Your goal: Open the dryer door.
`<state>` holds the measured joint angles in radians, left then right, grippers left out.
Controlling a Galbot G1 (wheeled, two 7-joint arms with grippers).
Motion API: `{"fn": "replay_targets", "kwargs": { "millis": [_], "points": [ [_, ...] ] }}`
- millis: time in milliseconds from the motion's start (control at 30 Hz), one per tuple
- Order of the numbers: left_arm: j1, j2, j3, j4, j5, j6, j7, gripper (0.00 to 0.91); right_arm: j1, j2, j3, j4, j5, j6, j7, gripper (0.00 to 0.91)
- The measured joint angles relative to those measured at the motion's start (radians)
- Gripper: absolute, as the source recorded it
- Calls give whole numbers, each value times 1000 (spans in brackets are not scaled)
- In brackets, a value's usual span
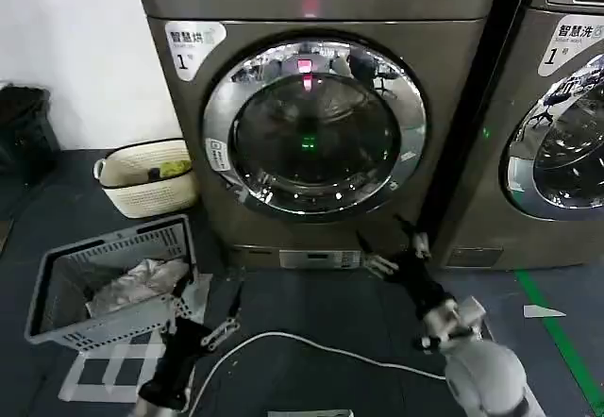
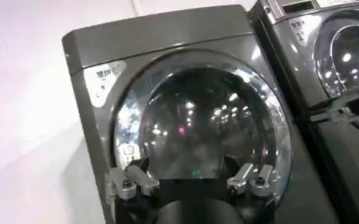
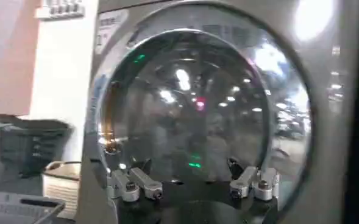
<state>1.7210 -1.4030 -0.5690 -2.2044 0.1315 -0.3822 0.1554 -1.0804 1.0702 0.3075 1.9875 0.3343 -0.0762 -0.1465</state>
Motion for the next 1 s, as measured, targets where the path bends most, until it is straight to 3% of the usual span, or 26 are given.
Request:
{"fn": "replay_targets", "kwargs": {
  "millis": [533,1000],
  "points": [
    [57,-63,-8,-32,41,-25,2,907,363,-33,-239,-211,137,1,-43,907],
    [59,-74,-12,-41,43,-24,6,907,577,59,-418,-391,133,15,-47,907]
  ]
}}
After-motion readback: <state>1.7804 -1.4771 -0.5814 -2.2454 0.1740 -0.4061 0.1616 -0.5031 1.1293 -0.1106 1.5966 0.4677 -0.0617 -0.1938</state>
